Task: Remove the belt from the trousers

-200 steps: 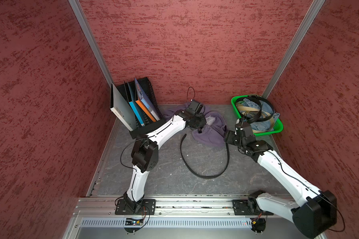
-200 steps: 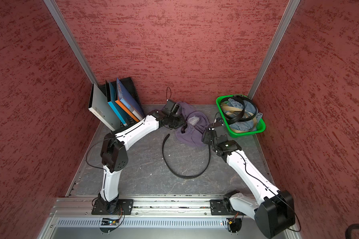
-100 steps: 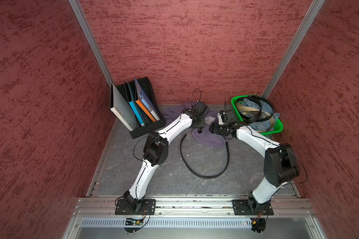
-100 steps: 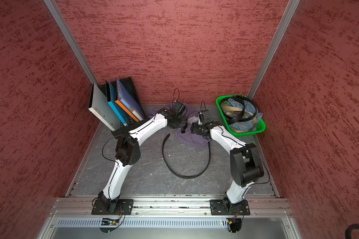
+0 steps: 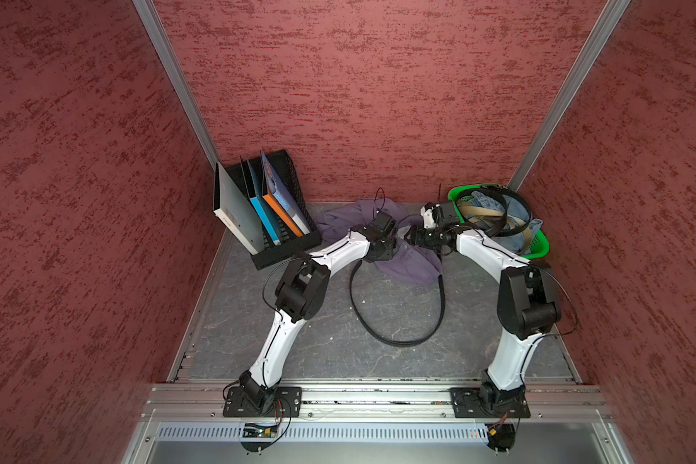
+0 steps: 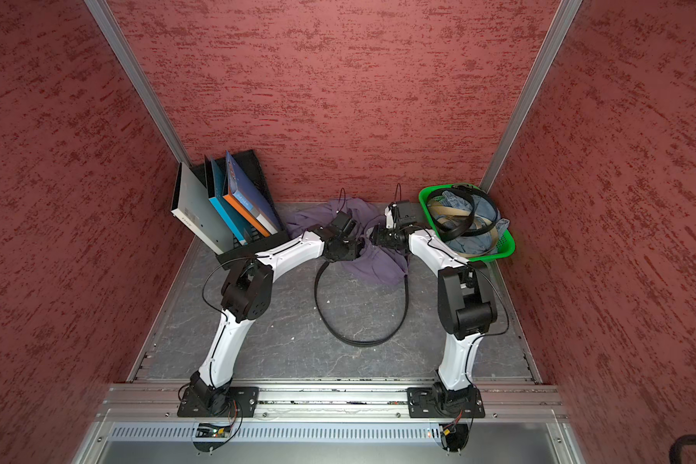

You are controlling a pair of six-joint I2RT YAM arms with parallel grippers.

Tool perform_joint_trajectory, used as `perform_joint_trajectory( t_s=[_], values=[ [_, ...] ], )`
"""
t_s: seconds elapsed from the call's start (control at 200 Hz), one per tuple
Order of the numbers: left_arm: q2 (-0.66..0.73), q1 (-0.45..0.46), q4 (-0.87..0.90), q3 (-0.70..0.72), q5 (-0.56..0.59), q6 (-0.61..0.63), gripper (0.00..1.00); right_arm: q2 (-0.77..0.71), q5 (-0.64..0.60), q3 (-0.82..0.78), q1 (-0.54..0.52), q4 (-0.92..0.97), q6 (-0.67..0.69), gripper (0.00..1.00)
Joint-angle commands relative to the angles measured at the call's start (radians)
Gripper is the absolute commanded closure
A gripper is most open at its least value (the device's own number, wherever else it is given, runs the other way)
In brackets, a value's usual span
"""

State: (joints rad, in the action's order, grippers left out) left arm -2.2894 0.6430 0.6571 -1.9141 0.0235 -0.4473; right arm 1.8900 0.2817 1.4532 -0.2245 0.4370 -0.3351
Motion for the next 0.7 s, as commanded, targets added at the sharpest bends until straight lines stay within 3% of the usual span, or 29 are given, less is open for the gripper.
perform_joint_trajectory(
  t_s=[0.0, 0.165, 0.301, 0.691],
  values=[
    [0.084, -0.016, -0.090, 0.023, -0.051, 0.076, 0.68, 0.036, 0.055, 0.031, 0.016, 0.005, 0.025, 0.41],
    [0.099, -0.023, -0.093, 0.007, -0.123, 0.111, 0.66, 0.084, 0.075, 0.056, 0.022, 0.018, 0.039, 0.48],
    [0.045, -0.025, -0.034, -0.084, -0.155, 0.124, 0.67, 0.121, 0.084, 0.085, 0.028, 0.032, 0.048, 0.52],
    [-0.061, -0.032, 0.030, -0.170, -0.162, 0.125, 0.67, 0.143, 0.105, 0.110, 0.035, 0.043, 0.051, 0.52]
  ],
)
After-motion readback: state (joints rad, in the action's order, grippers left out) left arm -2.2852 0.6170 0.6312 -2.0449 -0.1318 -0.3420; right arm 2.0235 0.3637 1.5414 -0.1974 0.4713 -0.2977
